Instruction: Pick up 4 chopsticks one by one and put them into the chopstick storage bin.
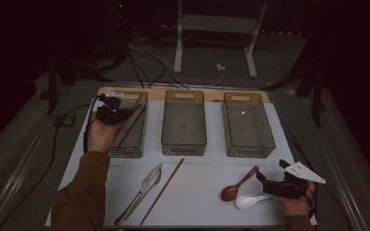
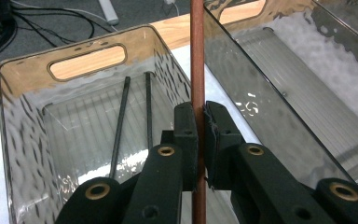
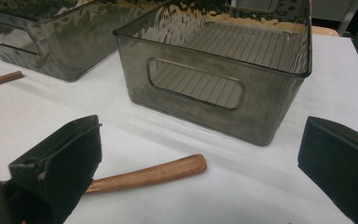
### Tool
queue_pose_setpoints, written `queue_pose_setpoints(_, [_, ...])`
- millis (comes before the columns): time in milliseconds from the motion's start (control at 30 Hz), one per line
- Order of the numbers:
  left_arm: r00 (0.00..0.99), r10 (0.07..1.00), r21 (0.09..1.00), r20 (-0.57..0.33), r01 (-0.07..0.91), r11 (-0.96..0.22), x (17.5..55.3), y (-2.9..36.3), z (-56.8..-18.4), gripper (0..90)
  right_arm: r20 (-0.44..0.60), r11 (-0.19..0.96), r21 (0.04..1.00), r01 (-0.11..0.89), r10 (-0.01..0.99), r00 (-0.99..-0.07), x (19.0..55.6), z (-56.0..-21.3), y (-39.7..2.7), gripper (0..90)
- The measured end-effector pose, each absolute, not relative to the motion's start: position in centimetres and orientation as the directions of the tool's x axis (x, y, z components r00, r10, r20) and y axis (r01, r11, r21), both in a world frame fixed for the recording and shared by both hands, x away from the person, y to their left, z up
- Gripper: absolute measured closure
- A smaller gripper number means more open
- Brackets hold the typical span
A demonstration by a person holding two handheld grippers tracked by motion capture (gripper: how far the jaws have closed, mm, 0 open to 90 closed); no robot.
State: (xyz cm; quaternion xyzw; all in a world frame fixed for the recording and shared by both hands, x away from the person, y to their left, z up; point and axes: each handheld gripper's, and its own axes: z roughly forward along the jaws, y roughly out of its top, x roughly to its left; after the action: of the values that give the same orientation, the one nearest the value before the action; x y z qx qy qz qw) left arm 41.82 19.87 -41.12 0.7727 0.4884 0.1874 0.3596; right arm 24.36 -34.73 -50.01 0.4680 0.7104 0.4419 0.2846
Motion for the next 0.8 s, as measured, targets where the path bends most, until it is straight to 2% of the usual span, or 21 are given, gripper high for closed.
queue_pose_setpoints(400, [0.434,0.900,0.708,-0.049,0.651,-0.275,43.3,19.6,-42.1,85.8,0.010,0.172,0.894,0.413,0.916,-0.402,24.4,-50.0,-34.7,0.0])
queue_pose_setpoints(633, [0.392,0.919,0.692,-0.050,0.677,-0.251,44.5,19.6,-43.3,84.6,0.010,0.171,0.894,0.413,0.916,-0.401,24.3,-50.0,-34.8,0.0])
queue_pose_setpoints(667, [0.377,0.924,0.695,-0.066,0.682,-0.228,44.6,19.8,-43.4,74.7,0.011,0.171,0.894,0.414,0.916,-0.401,24.3,-50.0,-34.8,0.0])
queue_pose_setpoints(700, [0.368,0.926,0.695,-0.087,0.688,-0.209,44.7,19.9,-43.5,60.1,0.011,0.170,0.894,0.414,0.916,-0.400,24.3,-50.0,-34.8,0.0])
queue_pose_setpoints(800, [0.366,0.923,0.729,-0.119,0.664,-0.169,44.4,20.3,-43.3,34.5,0.009,0.172,0.895,0.411,0.916,-0.402,24.3,-50.0,-34.9,0.0])
